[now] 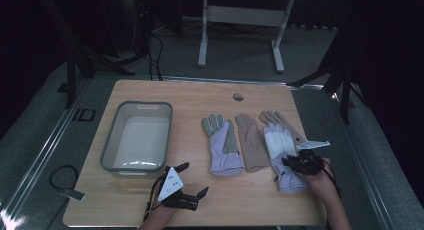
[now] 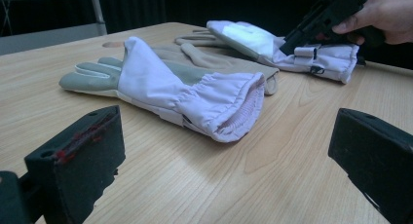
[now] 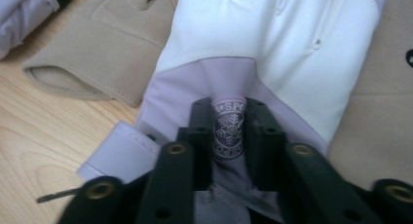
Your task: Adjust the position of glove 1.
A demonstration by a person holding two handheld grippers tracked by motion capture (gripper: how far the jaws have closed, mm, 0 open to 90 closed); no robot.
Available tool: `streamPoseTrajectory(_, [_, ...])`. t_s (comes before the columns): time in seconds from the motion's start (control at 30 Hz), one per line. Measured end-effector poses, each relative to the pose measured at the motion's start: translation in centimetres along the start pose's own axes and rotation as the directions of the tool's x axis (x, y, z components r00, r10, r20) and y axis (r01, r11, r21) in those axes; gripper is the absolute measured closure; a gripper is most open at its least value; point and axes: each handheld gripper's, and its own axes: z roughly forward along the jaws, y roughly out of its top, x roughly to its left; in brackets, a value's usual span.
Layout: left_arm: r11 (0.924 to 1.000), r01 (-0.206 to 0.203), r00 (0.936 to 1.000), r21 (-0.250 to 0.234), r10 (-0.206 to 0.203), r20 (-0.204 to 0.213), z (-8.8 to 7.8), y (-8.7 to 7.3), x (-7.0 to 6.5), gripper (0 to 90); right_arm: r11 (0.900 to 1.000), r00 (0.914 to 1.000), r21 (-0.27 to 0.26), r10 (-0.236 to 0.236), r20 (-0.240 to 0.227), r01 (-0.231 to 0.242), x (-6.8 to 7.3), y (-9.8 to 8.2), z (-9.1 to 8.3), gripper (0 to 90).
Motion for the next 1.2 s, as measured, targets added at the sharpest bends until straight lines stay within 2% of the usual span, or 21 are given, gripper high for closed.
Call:
streamPoseTrajectory(0.2, [1.0000, 0.003, 1.0000, -0.001, -0.003, 0.001, 0.0, 0.0, 0.0, 0.0, 0.998, 0.9975, -0.018, 0.063, -0.032, -0.064, -0.1, 0.6, -1.7, 79.9])
streamPoseTrajectory(0.3, [1.0000, 0.005, 1.0000, -0.001, -0.005, 0.000, 0.0, 0.0, 0.0, 0.0, 0.994, 0.9947, -0.055, 0.089, -0.051, -0.092, -0.1, 1.2, -3.1, 80.0])
streamPoseTrajectory(0.33, [1.0000, 0.005, 1.0000, -0.001, -0.005, -0.001, 0.0, 0.0, 0.0, 0.0, 0.992, 0.9943, -0.071, 0.097, -0.044, -0.100, 0.0, 1.5, -3.6, 80.0])
streamPoseTrajectory(0.53, [1.0000, 0.006, 1.0000, -0.004, -0.006, -0.003, 0.0, 0.0, 0.0, 0.0, 0.989, 0.9952, -0.116, 0.092, -0.032, -0.095, 0.8, 4.4, -6.1, 79.9])
streamPoseTrajectory(0.73, [1.0000, 0.005, 1.0000, -0.006, -0.005, -0.002, 0.0, 0.0, 0.0, 0.0, 0.987, 0.9974, -0.147, 0.066, -0.029, -0.069, 2.5, 7.5, -7.4, 79.9])
streamPoseTrajectory(0.93, [1.0000, 0.005, 1.0000, -0.007, -0.005, -0.002, -0.1, 0.0, 0.0, 0.0, 0.986, 0.9985, -0.161, 0.033, -0.043, -0.040, 5.1, 10.4, -7.1, 79.8])
streamPoseTrajectory(1.0, [1.0000, 0.005, 1.0000, -0.007, -0.005, -0.002, -0.1, 0.0, 0.0, 0.0, 0.987, 0.9985, -0.158, 0.030, -0.046, -0.037, 5.5, 10.7, -7.0, 79.8])
streamPoseTrajectory(1.03, [1.0000, 0.004, 1.0000, -0.007, -0.004, -0.002, -0.1, 0.0, 0.0, 0.0, 0.986, 0.9984, -0.163, 0.025, -0.051, -0.033, 6.8, 11.5, -6.3, 79.8])
streamPoseTrajectory(1.2, [1.0000, 0.005, 1.0000, -0.007, -0.005, -0.001, -0.1, 0.0, 0.0, 0.0, 0.989, 0.9960, -0.150, 0.001, -0.089, -0.015, 9.4, 12.9, -4.5, 79.8])
